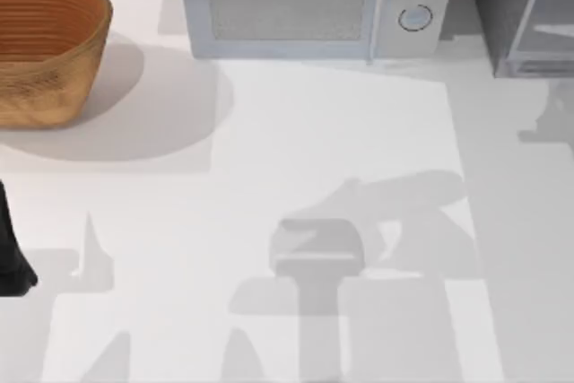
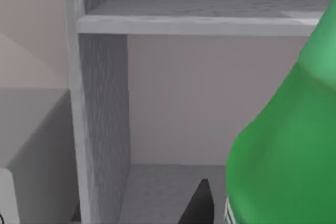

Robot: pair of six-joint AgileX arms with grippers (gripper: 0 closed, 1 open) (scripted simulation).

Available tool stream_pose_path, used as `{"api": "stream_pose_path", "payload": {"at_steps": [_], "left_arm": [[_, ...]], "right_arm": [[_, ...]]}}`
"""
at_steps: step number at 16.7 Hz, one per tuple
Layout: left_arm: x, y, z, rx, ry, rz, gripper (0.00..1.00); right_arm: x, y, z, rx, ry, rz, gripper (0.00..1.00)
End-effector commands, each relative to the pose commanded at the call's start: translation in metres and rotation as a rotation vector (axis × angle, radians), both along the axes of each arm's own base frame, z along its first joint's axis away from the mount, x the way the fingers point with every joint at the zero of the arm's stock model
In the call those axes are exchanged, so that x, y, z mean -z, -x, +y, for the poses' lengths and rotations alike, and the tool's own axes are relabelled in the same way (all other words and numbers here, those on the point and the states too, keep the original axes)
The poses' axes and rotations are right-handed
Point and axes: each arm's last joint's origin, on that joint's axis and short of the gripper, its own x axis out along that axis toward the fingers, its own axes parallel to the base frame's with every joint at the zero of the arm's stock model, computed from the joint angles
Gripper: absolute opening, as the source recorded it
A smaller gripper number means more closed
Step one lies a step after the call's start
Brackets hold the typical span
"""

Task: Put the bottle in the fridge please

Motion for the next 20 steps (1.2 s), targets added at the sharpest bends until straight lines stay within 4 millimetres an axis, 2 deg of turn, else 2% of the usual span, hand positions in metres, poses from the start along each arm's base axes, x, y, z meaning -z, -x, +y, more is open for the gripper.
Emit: {"api": "stream_pose_path", "payload": {"at_steps": [4, 6, 8, 12, 18, 20], "left_arm": [[0.0, 0.0, 0.0, 0.0, 0.0, 0.0, 1.0], [0.0, 0.0, 0.0, 0.0, 0.0, 0.0, 1.0], [0.0, 0.0, 0.0, 0.0, 0.0, 0.0, 1.0], [0.0, 0.0, 0.0, 0.0, 0.0, 0.0, 1.0], [0.0, 0.0, 0.0, 0.0, 0.0, 0.0, 1.0], [0.0, 0.0, 0.0, 0.0, 0.0, 0.0, 1.0]], "right_arm": [[0.048, -0.081, -0.03, 0.005, -0.016, 0.059, 0.01], [0.075, -0.108, -0.044, 0.006, -0.02, 0.064, 0.01], [0.098, -0.127, -0.055, 0.005, -0.02, 0.059, 0.01], [0.124, -0.145, -0.067, 0.001, -0.016, 0.042, 0.01], [0.128, -0.146, -0.065, -0.003, -0.02, 0.051, 0.01], [0.135, -0.154, -0.065, -0.003, -0.03, 0.081, 0.01]]}}
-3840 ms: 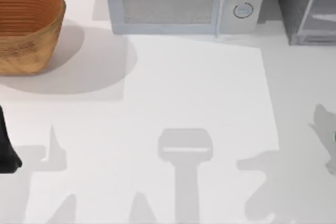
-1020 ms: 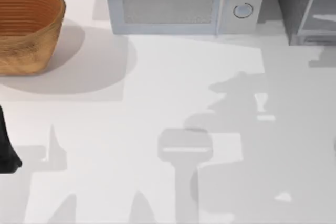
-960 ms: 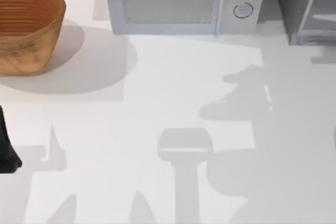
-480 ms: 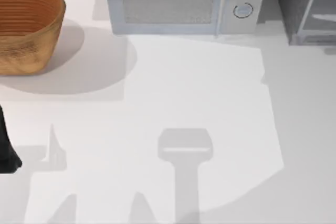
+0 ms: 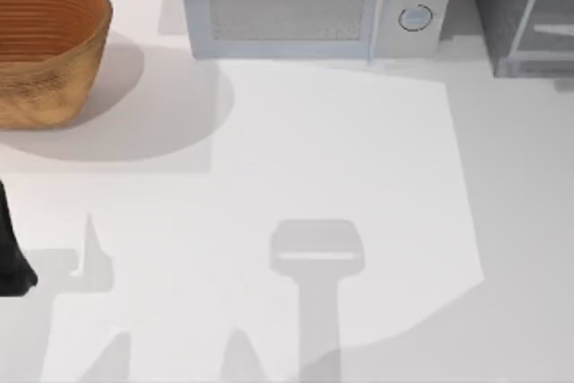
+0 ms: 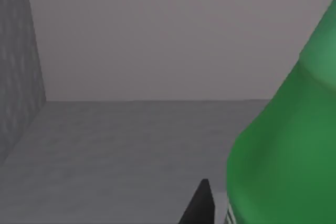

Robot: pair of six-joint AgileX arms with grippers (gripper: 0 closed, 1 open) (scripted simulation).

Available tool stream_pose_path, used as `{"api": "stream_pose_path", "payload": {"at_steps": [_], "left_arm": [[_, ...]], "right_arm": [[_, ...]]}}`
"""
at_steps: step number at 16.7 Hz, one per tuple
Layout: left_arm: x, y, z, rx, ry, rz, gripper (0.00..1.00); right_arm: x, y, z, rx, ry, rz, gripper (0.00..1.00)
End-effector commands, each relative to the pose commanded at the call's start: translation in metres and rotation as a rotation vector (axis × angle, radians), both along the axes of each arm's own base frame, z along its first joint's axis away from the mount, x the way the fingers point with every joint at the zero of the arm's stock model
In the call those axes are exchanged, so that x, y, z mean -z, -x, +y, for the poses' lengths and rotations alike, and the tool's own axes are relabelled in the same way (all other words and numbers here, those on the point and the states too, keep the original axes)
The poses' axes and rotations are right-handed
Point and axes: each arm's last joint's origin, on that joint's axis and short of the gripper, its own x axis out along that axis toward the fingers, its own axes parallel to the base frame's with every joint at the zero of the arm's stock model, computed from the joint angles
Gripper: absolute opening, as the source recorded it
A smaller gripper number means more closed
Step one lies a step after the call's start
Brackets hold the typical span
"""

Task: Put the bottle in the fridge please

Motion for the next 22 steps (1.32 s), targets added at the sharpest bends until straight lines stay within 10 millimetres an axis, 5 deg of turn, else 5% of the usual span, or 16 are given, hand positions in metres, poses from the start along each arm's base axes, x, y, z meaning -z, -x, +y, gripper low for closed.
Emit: {"api": "stream_pose_path", "payload": {"at_steps": [8, 15, 22], "left_arm": [[0.0, 0.0, 0.0, 0.0, 0.0, 0.0, 1.0], [0.0, 0.0, 0.0, 0.0, 0.0, 0.0, 1.0], [0.0, 0.0, 0.0, 0.0, 0.0, 0.0, 1.0]], "right_arm": [[-0.02, -0.079, -0.004, -0.004, 0.022, -0.073, 0.01], [-0.008, -0.091, -0.001, 0.0, 0.011, -0.032, 0.01], [-0.008, -0.091, -0.001, 0.0, 0.011, -0.032, 0.53]]}}
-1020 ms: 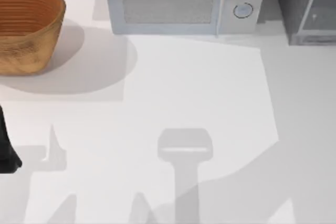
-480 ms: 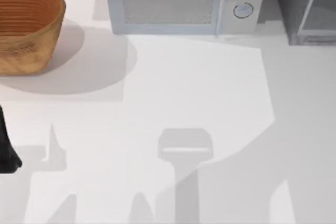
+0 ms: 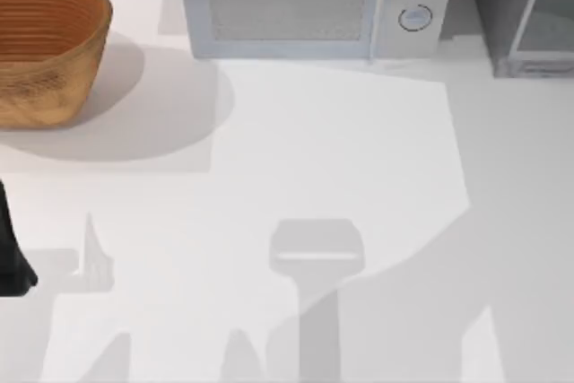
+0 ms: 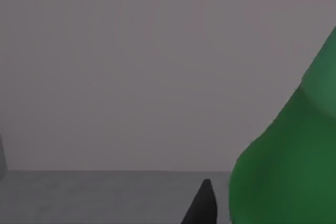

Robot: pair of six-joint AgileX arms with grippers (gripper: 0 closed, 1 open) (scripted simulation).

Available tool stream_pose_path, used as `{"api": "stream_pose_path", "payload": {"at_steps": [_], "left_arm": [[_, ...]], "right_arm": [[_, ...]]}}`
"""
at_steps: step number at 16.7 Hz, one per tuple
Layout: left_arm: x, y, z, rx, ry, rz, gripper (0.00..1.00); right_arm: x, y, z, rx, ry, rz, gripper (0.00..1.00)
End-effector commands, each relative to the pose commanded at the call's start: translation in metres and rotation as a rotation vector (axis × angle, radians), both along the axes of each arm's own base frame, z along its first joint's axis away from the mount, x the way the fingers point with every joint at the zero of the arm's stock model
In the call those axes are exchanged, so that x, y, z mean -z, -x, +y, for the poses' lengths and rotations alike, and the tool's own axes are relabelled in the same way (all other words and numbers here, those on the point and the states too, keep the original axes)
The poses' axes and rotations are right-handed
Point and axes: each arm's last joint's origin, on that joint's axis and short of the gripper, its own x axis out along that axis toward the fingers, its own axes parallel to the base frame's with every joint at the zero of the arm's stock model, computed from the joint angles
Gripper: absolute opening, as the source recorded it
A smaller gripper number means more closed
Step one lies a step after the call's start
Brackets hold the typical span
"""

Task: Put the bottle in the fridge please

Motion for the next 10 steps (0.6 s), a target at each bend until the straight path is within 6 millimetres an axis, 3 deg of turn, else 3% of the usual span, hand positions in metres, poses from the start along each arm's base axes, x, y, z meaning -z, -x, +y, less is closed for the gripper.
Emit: {"api": "stream_pose_path", "payload": {"at_steps": [6, 10], "left_arm": [[0.0, 0.0, 0.0, 0.0, 0.0, 0.0, 1.0], [0.0, 0.0, 0.0, 0.0, 0.0, 0.0, 1.0]], "right_arm": [[0.0, 0.0, 0.0, 0.0, 0.0, 0.0, 0.98], [0.0, 0.0, 0.0, 0.0, 0.0, 0.0, 1.0]]}}
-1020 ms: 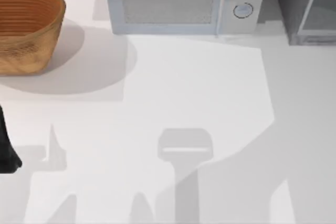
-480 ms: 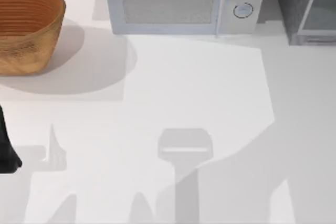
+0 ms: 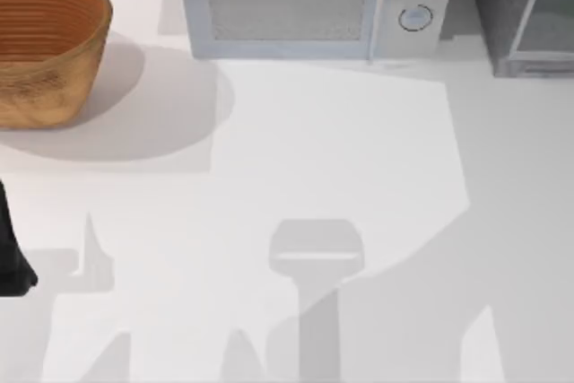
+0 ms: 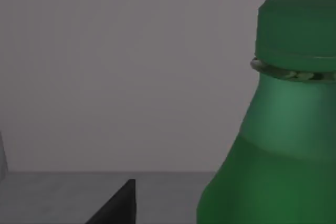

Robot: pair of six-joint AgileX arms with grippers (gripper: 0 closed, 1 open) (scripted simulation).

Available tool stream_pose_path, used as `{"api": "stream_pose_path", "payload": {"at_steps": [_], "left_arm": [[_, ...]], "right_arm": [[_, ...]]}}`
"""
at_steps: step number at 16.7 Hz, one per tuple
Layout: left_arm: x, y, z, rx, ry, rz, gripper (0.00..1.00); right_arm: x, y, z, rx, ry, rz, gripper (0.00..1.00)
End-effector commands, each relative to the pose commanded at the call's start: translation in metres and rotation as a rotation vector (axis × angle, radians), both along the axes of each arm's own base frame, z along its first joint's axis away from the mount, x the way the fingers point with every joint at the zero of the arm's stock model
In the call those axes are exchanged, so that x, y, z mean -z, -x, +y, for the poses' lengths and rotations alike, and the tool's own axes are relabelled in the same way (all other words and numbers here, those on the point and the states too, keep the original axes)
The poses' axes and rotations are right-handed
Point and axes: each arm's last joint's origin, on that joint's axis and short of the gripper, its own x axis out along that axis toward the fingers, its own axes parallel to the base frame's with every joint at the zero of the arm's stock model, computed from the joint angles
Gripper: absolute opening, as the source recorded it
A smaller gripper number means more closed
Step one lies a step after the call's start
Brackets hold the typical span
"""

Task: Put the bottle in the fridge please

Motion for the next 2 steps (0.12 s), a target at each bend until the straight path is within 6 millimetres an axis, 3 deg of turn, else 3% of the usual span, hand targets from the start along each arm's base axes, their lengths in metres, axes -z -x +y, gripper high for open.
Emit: {"api": "stream_pose_path", "payload": {"at_steps": [2], "left_arm": [[0.0, 0.0, 0.0, 0.0, 0.0, 0.0, 1.0]], "right_arm": [[0.0, 0.0, 0.0, 0.0, 0.0, 0.0, 1.0]]}}
